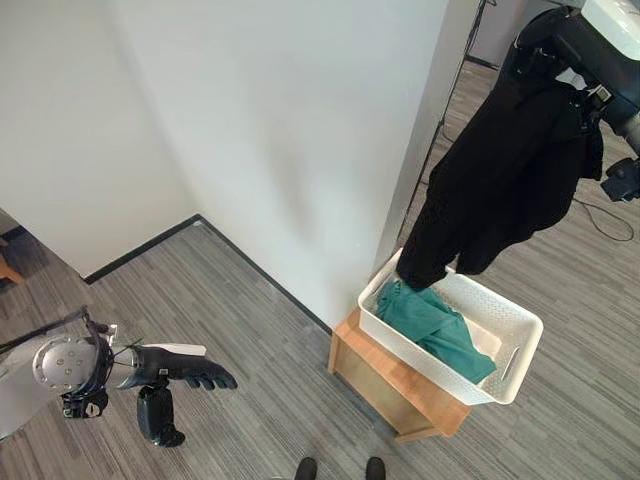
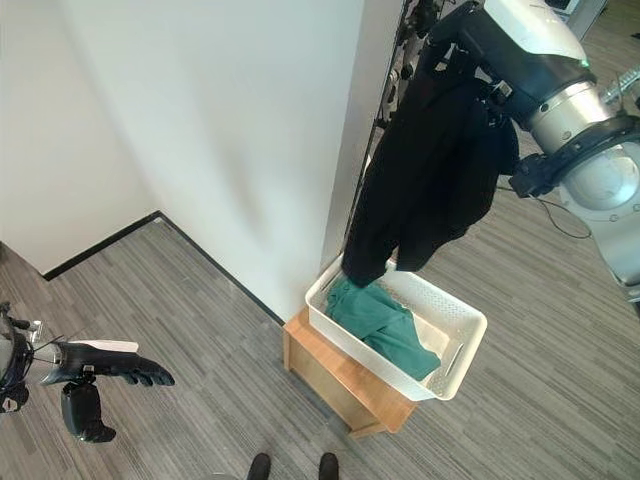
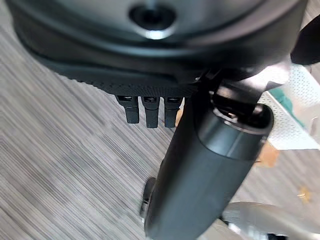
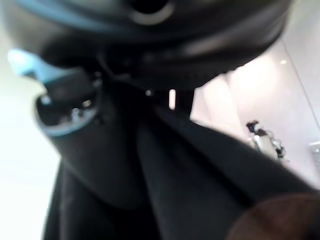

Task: Pick up bed clothes into laundry basket.

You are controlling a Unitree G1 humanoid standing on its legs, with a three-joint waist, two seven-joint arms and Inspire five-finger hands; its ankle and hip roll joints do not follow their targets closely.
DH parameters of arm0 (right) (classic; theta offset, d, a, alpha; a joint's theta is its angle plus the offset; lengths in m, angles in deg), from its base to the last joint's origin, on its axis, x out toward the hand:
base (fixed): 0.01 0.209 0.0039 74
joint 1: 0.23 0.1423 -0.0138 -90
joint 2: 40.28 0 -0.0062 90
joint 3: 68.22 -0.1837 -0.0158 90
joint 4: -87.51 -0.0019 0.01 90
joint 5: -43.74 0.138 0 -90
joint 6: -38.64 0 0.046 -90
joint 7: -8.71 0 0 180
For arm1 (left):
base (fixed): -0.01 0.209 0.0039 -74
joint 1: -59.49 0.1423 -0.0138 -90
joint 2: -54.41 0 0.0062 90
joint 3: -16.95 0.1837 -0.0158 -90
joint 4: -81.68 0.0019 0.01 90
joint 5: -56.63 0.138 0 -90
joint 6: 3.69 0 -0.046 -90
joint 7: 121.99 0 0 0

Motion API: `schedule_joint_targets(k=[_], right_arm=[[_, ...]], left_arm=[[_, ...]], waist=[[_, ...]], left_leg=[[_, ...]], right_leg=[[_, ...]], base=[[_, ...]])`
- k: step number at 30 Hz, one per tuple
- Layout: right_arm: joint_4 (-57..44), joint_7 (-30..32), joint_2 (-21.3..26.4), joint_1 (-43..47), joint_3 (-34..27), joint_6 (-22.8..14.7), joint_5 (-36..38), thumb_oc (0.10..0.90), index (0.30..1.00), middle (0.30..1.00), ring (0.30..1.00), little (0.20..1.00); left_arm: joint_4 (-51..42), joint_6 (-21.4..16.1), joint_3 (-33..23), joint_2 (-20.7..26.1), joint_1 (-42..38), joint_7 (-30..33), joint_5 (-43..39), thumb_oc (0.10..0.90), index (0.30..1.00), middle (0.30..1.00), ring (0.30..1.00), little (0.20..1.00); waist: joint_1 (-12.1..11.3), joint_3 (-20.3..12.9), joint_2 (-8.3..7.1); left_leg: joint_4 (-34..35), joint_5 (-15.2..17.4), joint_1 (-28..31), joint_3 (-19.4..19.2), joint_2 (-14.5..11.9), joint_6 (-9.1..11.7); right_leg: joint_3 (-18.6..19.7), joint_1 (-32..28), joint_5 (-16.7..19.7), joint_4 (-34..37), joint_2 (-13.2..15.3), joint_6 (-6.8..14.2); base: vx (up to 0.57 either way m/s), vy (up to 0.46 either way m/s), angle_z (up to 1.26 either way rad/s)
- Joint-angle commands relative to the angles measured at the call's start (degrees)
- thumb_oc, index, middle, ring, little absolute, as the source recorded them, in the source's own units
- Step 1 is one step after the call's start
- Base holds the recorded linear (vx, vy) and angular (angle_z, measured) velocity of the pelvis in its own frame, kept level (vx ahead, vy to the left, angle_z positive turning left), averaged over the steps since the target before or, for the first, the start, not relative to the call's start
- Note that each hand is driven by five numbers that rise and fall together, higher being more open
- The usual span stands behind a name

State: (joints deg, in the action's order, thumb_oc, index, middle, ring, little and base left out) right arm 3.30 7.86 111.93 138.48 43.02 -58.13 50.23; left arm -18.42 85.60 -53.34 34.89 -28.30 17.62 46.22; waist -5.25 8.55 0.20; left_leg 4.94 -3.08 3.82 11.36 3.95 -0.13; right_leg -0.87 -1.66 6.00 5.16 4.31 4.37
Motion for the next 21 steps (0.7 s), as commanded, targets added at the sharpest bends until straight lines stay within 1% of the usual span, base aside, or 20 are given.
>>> schedule_joint_targets(k=[1, 2, 3, 4, 5, 6, 7, 10, 11, 12, 13, 14, 15, 18, 20, 21], right_arm=[[-2.18, 4.14, 5.39, 7.73, -6.36, -0.91, -0.19, 0.4, 0.3, 0.3, 0.3, 0.3], [-2.24, 4.13, 5.31, 7.76, -6.37, -0.9, -0.21, 0.4, 0.3, 0.3, 0.3, 0.3], [-1.86, 4.2, 4.99, 6.82, -6.88, -0.68, -0.71, 0.4, 0.3, 0.3, 0.3, 0.3], [-1.4, 4.21, 4.72, 5.98, -7.41, -0.45, -1.47, 0.4, 0.3, 0.3, 0.3, 0.3], [-0.62, 4.35, 4.3, 5.93, -7.43, -0.08, -1.4, 0.4, 0.3, 0.3, 0.3, 0.3], [0.04, 4.25, 4.03, 6.49, -7.14, 0.24, -0.81, 0.4, 0.3, 0.3, 0.3, 0.3], [0.77, 4.15, 3.83, 6.47, -7.16, 0.47, -0.4, 0.4, 0.3, 0.3, 0.3, 0.3], [2.77, 3.64, 3.72, 6.68, -6.66, 1.63, 0.27, 0.4, 0.3, 0.3, 0.3, 0.3], [2.79, 3.62, 3.8, 7.17, -6.17, 1.64, 0.28, 0.4, 0.3, 0.3, 0.3, 0.3], [3.61, 3.34, 3.85, 6.98, -6.55, 2.18, 0.18, 0.4, 0.3, 0.3, 0.3, 0.3], [3.57, 3.33, 3.89, 7.26, -6.3, 2.2, 0.15, 0.4, 0.3, 0.3, 0.3, 0.3], [3.9, 3.26, 3.63, 6.99, -6.72, 2.49, 0.24, 0.4, 0.3, 0.3, 0.3, 0.3], [4.08, 3.01, 3.0, 6.19, -7.3, 3.05, 0.07, 0.4, 0.3, 0.3, 0.3, 0.3], [4.5, 2.38, 2.45, 5.54, -7.34, 4.25, -1.33, 0.4, 0.3, 0.3, 0.3, 0.3], [4.85, 2.3, 1.18, 4.99, -7.67, 4.64, -2.14, 0.4, 0.3, 0.3, 0.3, 0.3], [4.8, 2.3, 1.2, 4.82, -7.83, 4.64, -2.18, 0.4, 0.3, 0.3, 0.3, 0.3]], left_arm=[[0.23, -3.45, -8.45, -2.42, 7.51, 4.57, 1.97, 0.8, 0.9, 0.9, 0.9, 0.9], [0.2, -3.5, -8.9, -2.45, 7.97, 4.59, 2.02, 0.8, 0.9, 0.9, 0.9, 0.9], [0.83, -3.63, -11.07, -5.52, 9.78, 6.77, 1.72, 0.8, 0.9, 0.9, 0.9, 0.9], [4.6, -3.15, -13.41, -10.91, 11.36, 10.7, -0.08, 0.8, 0.9, 0.9, 0.9, 0.9], [6.79, -2.98, -14.06, -13.94, 11.97, 12.63, -0.66, 0.8, 0.9, 0.9, 0.9, 0.9], [7.98, -2.8, -13.79, -15.47, 11.67, 13.21, -0.66, 0.8, 0.9, 0.9, 0.9, 0.9], [9.9, -2.37, -14.13, -18.99, 11.77, 15.38, -1.6, 0.8, 0.9, 0.9, 0.9, 0.9], [18.32, -0.7, -14.39, -29.47, 11.6, 20.75, -4.2, 0.8, 0.9, 0.9, 0.9, 0.9], [18.73, -0.95, -14.08, -29.75, 11.27, 20.9, -4.12, 0.8, 0.9, 0.9, 0.9, 0.9], [22.71, 0.19, -15.01, -35.26, 11.78, 22.2, -4.66, 0.8, 0.9, 0.9, 0.9, 0.9], [23.02, 0.01, -14.86, -35.47, 11.56, 22.26, -4.57, 0.8, 0.9, 0.9, 0.9, 0.9], [25.46, 0.54, -15.8, -38.85, 11.45, 24.15, -5.21, 0.8, 0.9, 0.9, 0.9, 0.9], [29.9, 1.67, -15.8, -44.97, 10.89, 25.87, -7.42, 0.8, 0.9, 0.9, 0.9, 0.9], [32.11, 2.34, -14.9, -50.89, 10.08, 26.74, -7.97, 0.8, 0.9, 0.9, 0.9, 0.9], [31.39, 2.8, -13.58, -53.44, 9.25, 26.83, -8.32, 0.8, 0.9, 0.9, 0.9, 0.9], [31.44, 2.78, -13.51, -53.44, 9.19, 26.85, -8.32, 0.8, 0.9, 0.9, 0.9, 0.9]], waist=[[-1.04, -6.24, -0.84], [-1.04, -6.22, -0.84], [-1.21, -6.08, -0.93], [-1.18, -5.82, -1.36], [-1.23, -5.76, -1.77], [-1.37, -5.56, -1.84], [-1.58, -5.7, -2.1], [-1.64, -5.37, -2.7], [-1.69, -5.35, -2.51], [-1.42, -5.07, -2.86], [-1.47, -5.06, -2.74], [-1.36, -5.0, -2.98], [-0.96, -4.76, -3.2], [-0.74, -4.52, -3.38], [-0.46, -4.44, -3.49], [-0.47, -4.41, -3.49]], left_leg=[[0.06, 2.14, -1.01, -4.24, 0.35, 0.34], [0.06, 2.16, -0.99, -4.35, 0.33, 0.33], [0.06, 2.2, -0.97, -4.45, 0.39, 0.1], [0.06, 2.12, -0.99, -4.81, 0.3, -0.15], [0.06, 2.75, -0.73, -5.04, 0.21, -0.35], [0.06, 2.13, -1.02, -5.49, 0.26, -0.39], [0.06, 2.73, -0.78, -5.58, 0.15, -0.46], [0.06, 2.81, -0.72, -6.07, 0.02, -0.66], [0.06, 2.84, -0.71, -6.17, 0.0, -0.67], [0.06, 2.88, -0.81, -6.48, -0.05, -0.84], [0.06, 2.9, -0.82, -6.58, -0.07, -0.85], [0.06, 2.95, -0.87, -6.7, -0.13, -0.95], [0.06, 3.02, -0.97, -7.0, -0.17, -1.18], [0.06, 3.05, -0.9, -7.18, -0.22, -1.37], [0.06, 3.1, -0.85, -6.98, -0.19, -1.44], [0.06, 3.11, -0.83, -6.94, -0.19, -1.44]], right_leg=[[0.41, -1.43, 1.48, -0.37, 0.72, 3.14], [0.53, -1.4, 1.5, -0.38, 0.71, 3.14], [1.2, -1.09, 1.63, -0.49, 0.69, 3.16], [2.11, -0.58, 1.98, -0.72, 0.58, 3.06], [2.62, -0.69, 1.66, -0.58, 0.34, 3.0], [3.17, -0.25, 2.16, -0.71, 0.21, 2.91], [3.39, -0.45, 1.76, -0.48, 0.08, 2.86], [4.39, -0.1, 1.83, -0.41, -0.3, 2.69], [4.49, -0.07, 1.83, -0.44, -0.32, 2.7], [5.06, 0.35, 2.03, -0.48, -0.49, 2.62], [5.17, 0.41, 2.04, -0.5, -0.51, 2.63], [5.39, 0.53, 2.1, -0.52, -0.55, 2.55], [5.84, 0.84, 2.2, -0.61, -0.7, 2.41], [6.23, 0.83, 2.19, -0.6, -1.01, 2.07], [6.14, 0.64, 1.94, -0.5, -1.04, 1.89], [6.1, 0.6, 1.93, -0.5, -1.03, 1.89]], base=[[-0.02, 0.013, -0.06], [-0.02, 0.015, -0.12], [-0.03, 0.009, -0.17], [0.0, 0.009, -0.21], [-0.03, -0.001, -0.25], [0.02, -0.001, -0.27], [-0.02, 0.0, -0.28], [0.0, -0.004, -0.26], [-0.02, -0.015, -0.28], [-0.01, -0.007, -0.3], [-0.02, -0.011, -0.24], [-0.02, -0.009, -0.21], [-0.02, -0.013, -0.13], [0.0, -0.008, -0.14], [0.01, 0.0, -0.12], [0.0, 0.0, 0.0]])
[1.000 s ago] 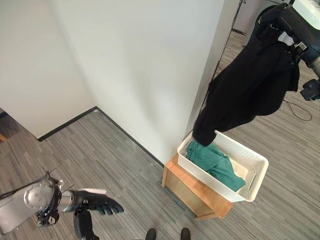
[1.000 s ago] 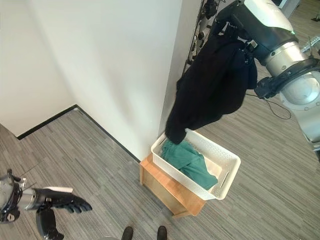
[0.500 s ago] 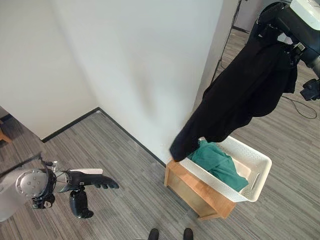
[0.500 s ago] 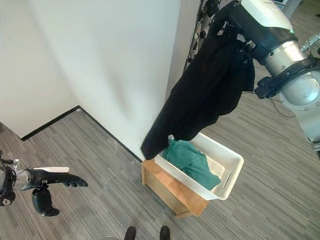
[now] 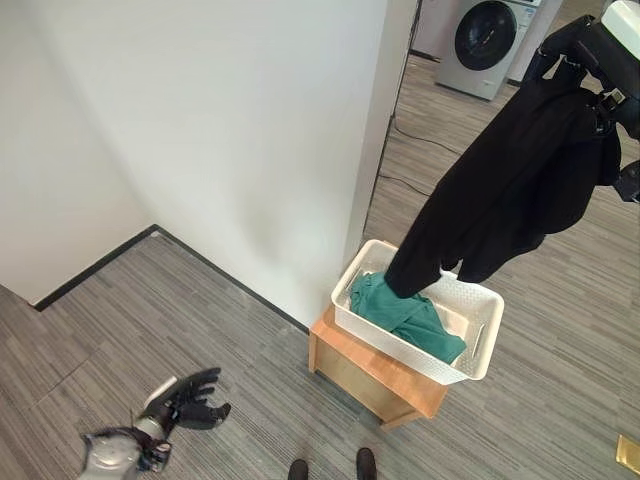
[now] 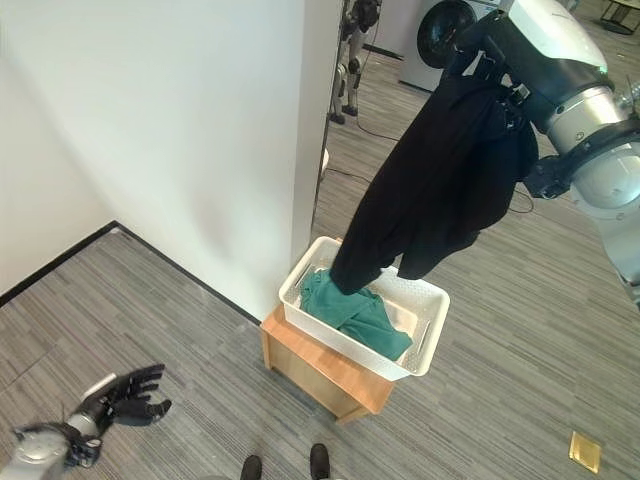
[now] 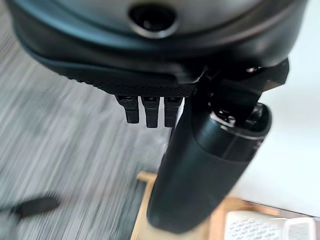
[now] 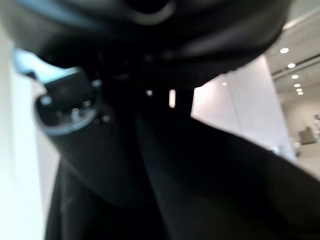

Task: Pick up bed clothes into laundry basket.

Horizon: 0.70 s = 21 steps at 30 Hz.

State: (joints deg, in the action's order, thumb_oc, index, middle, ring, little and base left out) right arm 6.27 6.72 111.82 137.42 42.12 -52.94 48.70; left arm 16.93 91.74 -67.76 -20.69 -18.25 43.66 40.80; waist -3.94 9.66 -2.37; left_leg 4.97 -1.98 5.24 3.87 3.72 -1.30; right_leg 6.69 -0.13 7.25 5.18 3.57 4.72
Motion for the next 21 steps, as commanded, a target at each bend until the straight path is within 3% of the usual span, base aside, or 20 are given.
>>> schedule_joint_targets(k=[1, 4, 5, 9, 13, 21], right_arm=[[1.8, 3.43, 1.32, 5.76, -7.03, -0.55, -0.65, 0.4, 0.3, 0.3, 0.3, 0.3], [1.78, 3.43, 1.32, 5.72, -7.08, -0.54, -0.66, 0.4, 0.3, 0.3, 0.3, 0.3], [3.73, 3.29, 0.04, 4.17, -7.17, 0.3, -2.1, 0.4, 0.3, 0.3, 0.3, 0.3], [6.31, 2.55, -2.57, 3.4, -5.85, 1.42, -4.05, 0.4, 0.3, 0.3, 0.3, 0.3], [11.22, 0.89, -5.67, 4.75, -1.24, 2.65, -7.61, 0.4, 0.3, 0.3, 0.3, 0.3], [23.24, -1.12, -12.33, 7.51, 6.01, 4.15, -11.94, 0.4, 0.3, 0.3, 0.3, 0.3]], left_arm=[[-3.91, -3.35, 0.92, 2.17, -0.87, 0.82, -2.9, 0.8, 0.9, 0.9, 0.9, 0.9], [-3.91, -3.35, 0.92, 2.18, -0.88, 0.82, -2.9, 0.8, 0.9, 0.9, 0.9, 0.9], [-4.8, -3.07, 2.41, 0.1, -1.57, 0.75, -4.09, 0.8, 0.9, 0.9, 0.9, 0.9], [-6.36, -2.77, 3.08, 0.02, -0.85, 0.61, -5.31, 0.8, 0.9, 0.9, 0.9, 0.9], [-13.85, -3.3, 1.68, 2.09, 1.72, -0.03, -9.23, 0.8, 0.9, 0.9, 0.9, 0.9], [-17.04, -3.8, -1.02, 3.25, 3.67, 0.6, -12.68, 0.8, 0.9, 0.9, 0.9, 0.9]], waist=[[-1.79, -5.51, -0.94], [-1.8, -5.51, -0.95], [-1.61, -5.1, -1.04], [-2.06, -4.34, -0.84], [-2.98, -3.0, -0.34], [-4.66, -1.47, 0.85]], left_leg=[[0.03, 2.01, -2.24, 0.55, 0.04, -0.26], [0.03, 2.01, -2.24, 0.55, 0.04, -0.26], [0.03, 1.95, -2.33, 0.98, 0.0, -0.3], [0.03, 1.71, -2.63, 1.31, -0.03, -0.36], [0.03, 1.31, -3.3, 1.65, 0.02, -0.43], [0.03, 0.3, -4.48, 3.19, 0.28, -0.24]], right_leg=[[-1.46, -0.94, 0.67, -0.52, -0.3, 1.54], [-1.46, -0.94, 0.67, -0.52, -0.3, 1.54], [-1.72, -1.01, 0.52, -0.5, -0.2, 1.43], [-2.02, -0.96, 0.47, -0.55, -0.13, 1.33], [-2.28, -0.28, 0.64, -0.76, -0.05, 1.18], [-3.6, -0.05, 0.52, -0.73, 0.36, 0.93]], base=[[0.0, 0.0, 0.0], [0.0, 0.0, 0.0], [0.0, 0.0, 0.0], [-0.01, -0.002, 0.01], [-0.02, -0.007, -0.01], [-0.02, -0.015, 0.07]])
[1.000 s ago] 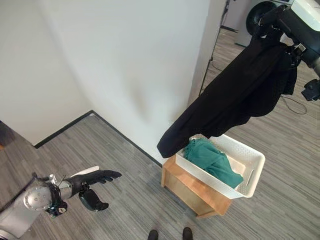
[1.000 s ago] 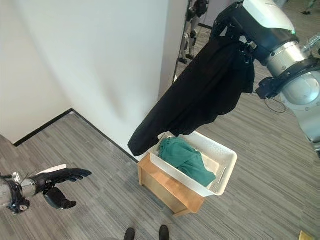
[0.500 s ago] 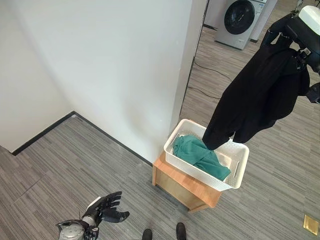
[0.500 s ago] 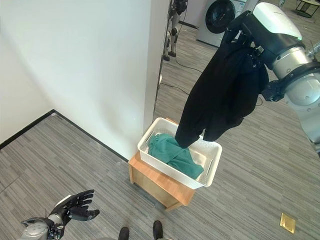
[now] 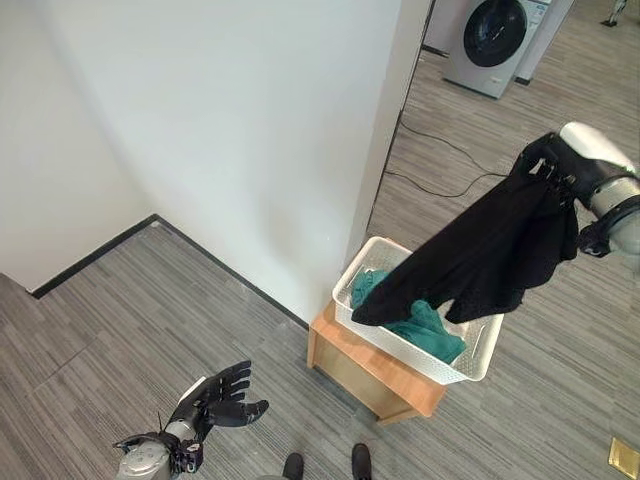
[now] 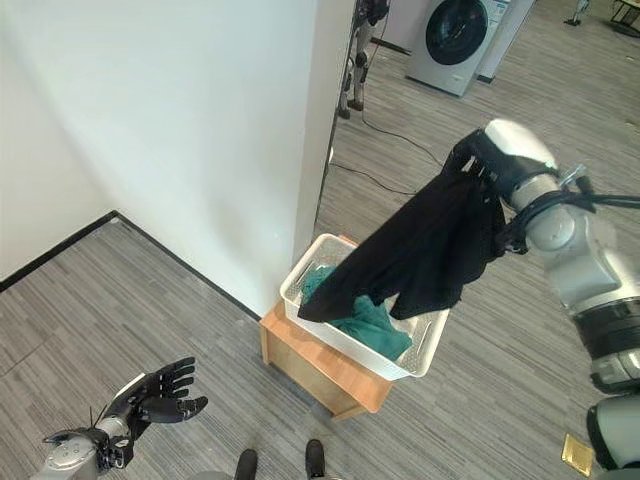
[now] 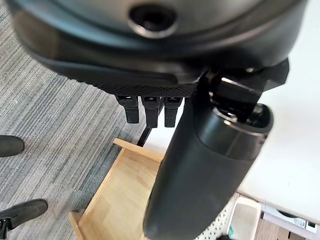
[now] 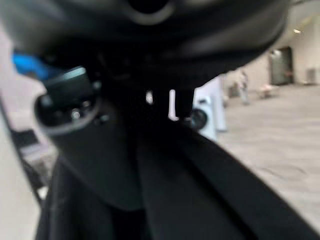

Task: Pick up bed clothes into laundry basket.

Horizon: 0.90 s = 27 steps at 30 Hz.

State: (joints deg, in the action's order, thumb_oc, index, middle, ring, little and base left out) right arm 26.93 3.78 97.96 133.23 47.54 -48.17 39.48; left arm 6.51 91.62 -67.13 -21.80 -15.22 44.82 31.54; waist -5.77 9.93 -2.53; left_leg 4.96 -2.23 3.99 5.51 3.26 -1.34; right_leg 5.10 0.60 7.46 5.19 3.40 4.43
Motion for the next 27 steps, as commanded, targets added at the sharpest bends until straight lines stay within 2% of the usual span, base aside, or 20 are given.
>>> schedule_joint_targets(k=[1, 14, 21, 22, 23, 24, 27], right_arm=[[3.22, 1.67, 0.61, 11.47, 1.01, -0.63, -3.14, 0.4, 0.3, 0.3, 0.3, 0.3], [-2.22, -0.55, -6.87, 4.18, -0.4, -1.12, -4.57, 0.4, 0.3, 0.3, 0.3, 0.3], [1.68, -1.48, -12.97, 1.77, 1.88, -0.77, -5.89, 0.4, 0.3, 0.3, 0.3, 0.3], [3.2, -1.49, -13.92, 1.81, 1.97, -0.4, -5.7, 0.424, 0.335, 0.335, 0.335, 0.335], [5.53, -1.82, -15.16, 1.39, 2.32, -0.1, -4.98, 0.565, 0.547, 0.547, 0.547, 0.547], [6.35, -2.9, -15.6, 1.61, 2.94, 0.19, -4.03, 0.8, 0.9, 0.9, 0.9, 0.9], [6.92, -3.2, -15.25, 2.85, 3.19, 0.6, -3.38, 0.8, 0.9, 0.9, 0.9, 0.9]], left_arm=[[-6.61, -3.65, -1.45, 4.23, 0.52, -0.49, -3.41, 0.8, 0.9, 0.9, 0.9, 0.9], [-6.05, -3.72, 0.12, 1.9, -0.82, 0.21, -2.4, 0.8, 0.9, 0.9, 0.9, 0.9], [-6.19, -4.09, 0.76, 2.14, -1.87, 0.82, -1.78, 0.8, 0.9, 0.9, 0.9, 0.9], [-6.35, -4.12, 0.54, 2.29, -1.87, 1.0, -1.75, 0.8, 0.9, 0.9, 0.9, 0.9], [-6.49, -4.11, 0.24, 2.32, -1.73, 1.16, -1.68, 0.8, 0.9, 0.9, 0.9, 0.9], [-6.51, -4.07, -0.24, 2.44, -1.42, 1.2, -1.76, 0.8, 0.9, 0.9, 0.9, 0.9], [-6.1, -4.02, -1.59, 2.19, -0.51, 1.11, -1.91, 0.8, 0.9, 0.9, 0.9, 0.9]], waist=[[-2.96, -1.64, 1.12], [-3.58, -0.87, 1.36], [-4.31, 0.15, 1.82], [-4.46, 0.23, 1.89], [-4.59, 0.45, 1.93], [-4.67, 0.59, 1.92], [-4.87, 0.65, 1.97]], left_leg=[[0.04, 0.45, -3.39, 1.73, 0.78, -0.18], [0.04, 0.12, -4.45, 2.81, 0.79, -0.18], [0.04, -0.29, -5.4, 3.08, 0.83, -0.16], [0.04, -0.33, -5.5, 3.13, 0.84, -0.16], [0.04, -0.42, -5.63, 3.19, 0.81, -0.14], [0.04, -0.49, -5.79, 3.2, 0.79, -0.11], [0.04, -0.61, -6.04, 3.26, 0.83, -0.09]], right_leg=[[-2.11, -0.73, 0.31, -0.75, 0.57, 1.18], [-3.07, -0.36, -0.11, -0.67, 0.62, 0.95], [-3.51, 0.44, -0.13, -0.78, 0.58, 0.77], [-3.49, 0.51, -0.08, -0.77, 0.58, 0.74], [-3.49, 0.63, -0.03, -0.78, 0.59, 0.73], [-3.58, 0.7, 0.0, -0.73, 0.6, 0.7], [-3.64, 0.78, 0.01, -0.6, 0.51, 0.7]], base=[[-0.02, -0.013, 0.12], [0.0, -0.009, 0.05], [0.0, 0.0, 0.0], [0.0, 0.0, 0.0], [0.0, 0.0, 0.0], [0.0, 0.0, 0.0], [0.0, 0.0, 0.0]])
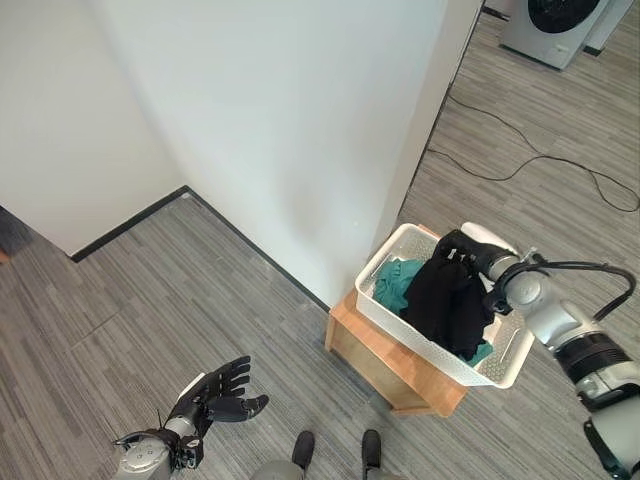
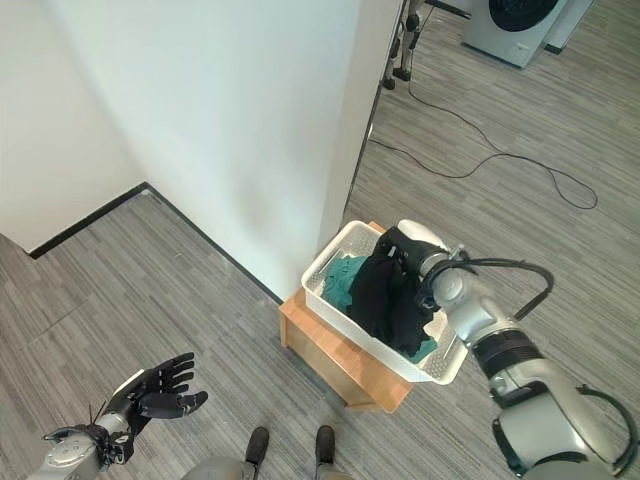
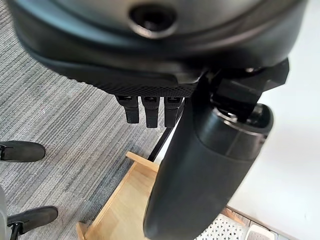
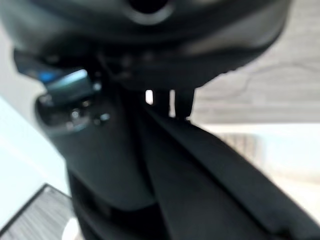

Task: Pick up bed clothes into laundry basket.

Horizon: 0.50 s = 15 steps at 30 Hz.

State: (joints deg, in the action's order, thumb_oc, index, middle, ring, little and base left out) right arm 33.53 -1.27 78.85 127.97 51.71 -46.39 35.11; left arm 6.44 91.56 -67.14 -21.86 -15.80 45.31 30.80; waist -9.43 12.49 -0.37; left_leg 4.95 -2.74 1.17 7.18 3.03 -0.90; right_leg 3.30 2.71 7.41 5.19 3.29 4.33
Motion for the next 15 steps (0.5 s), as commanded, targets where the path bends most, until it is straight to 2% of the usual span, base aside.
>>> schedule_joint_targets(k=[1, 8, 9, 12, 15], right_arm=[[0.3, 1.87, 4.3, 8.45, -1.31, -1.0, 1.51, 0.8, 0.9, 0.9, 0.9, 0.9], [-1.54, 2.38, 8.95, 12.57, -1.86, -0.32, 1.95, 0.8, 0.9, 0.9, 0.9, 0.9], [-3.83, 2.8, 11.57, 13.68, -2.48, -0.24, 2.22, 0.8, 0.9, 0.9, 0.9, 0.9], [-7.21, 3.2, 13.96, 13.96, -3.97, -0.14, 2.81, 0.8, 0.9, 0.9, 0.9, 0.9], [-16.69, 4.76, 20.32, 14.34, -8.34, -0.91, 4.39, 0.8, 0.9, 0.9, 0.9, 0.9]], left_arm=[[-6.08, -3.89, -2.06, 2.19, 0.5, 0.69, -1.32, 0.8, 0.9, 0.9, 0.9, 0.9], [-5.64, -3.5, -2.13, 1.61, 0.67, 0.62, -1.09, 0.8, 0.9, 0.9, 0.9, 0.9], [-5.3, -3.36, -2.08, 1.16, 0.58, 0.6, -1.04, 0.8, 0.9, 0.9, 0.9, 0.9], [-5.0, -3.29, -2.26, 0.82, 0.26, 0.67, -0.94, 0.8, 0.9, 0.9, 0.9, 0.9], [-4.82, -3.29, -3.76, 0.05, 0.25, 0.86, -0.78, 0.8, 0.9, 0.9, 0.9, 0.9]], waist=[[-1.26, -1.93, -0.22], [-1.05, -2.34, -0.86], [-0.68, -2.59, -1.21], [-0.33, -2.78, -1.4], [0.7, -3.42, -1.83]], left_leg=[[0.05, -0.1, -3.25, 1.58, 1.05, -0.51], [0.05, 0.17, -3.02, 1.38, 0.94, -0.46], [0.05, 0.35, -2.84, 1.3, 0.88, -0.46], [0.05, 0.56, -2.6, 1.22, 0.81, -0.46], [0.05, 0.95, -2.11, 0.77, 0.68, -0.4]], right_leg=[[-1.83, -1.32, 0.04, -0.54, 0.61, 0.8], [-1.58, -1.54, 0.07, -0.37, 0.51, 0.85], [-1.37, -1.66, 0.01, -0.34, 0.46, 0.87], [-1.29, -1.76, -0.09, -0.34, 0.43, 0.88], [-1.02, -2.02, -0.21, -0.3, 0.38, 0.93]], base=[[0.0, 0.0, 0.0], [0.0, 0.0, 0.0], [0.0, 0.0, 0.0], [0.01, 0.002, 0.0], [0.03, 0.004, -0.01]])
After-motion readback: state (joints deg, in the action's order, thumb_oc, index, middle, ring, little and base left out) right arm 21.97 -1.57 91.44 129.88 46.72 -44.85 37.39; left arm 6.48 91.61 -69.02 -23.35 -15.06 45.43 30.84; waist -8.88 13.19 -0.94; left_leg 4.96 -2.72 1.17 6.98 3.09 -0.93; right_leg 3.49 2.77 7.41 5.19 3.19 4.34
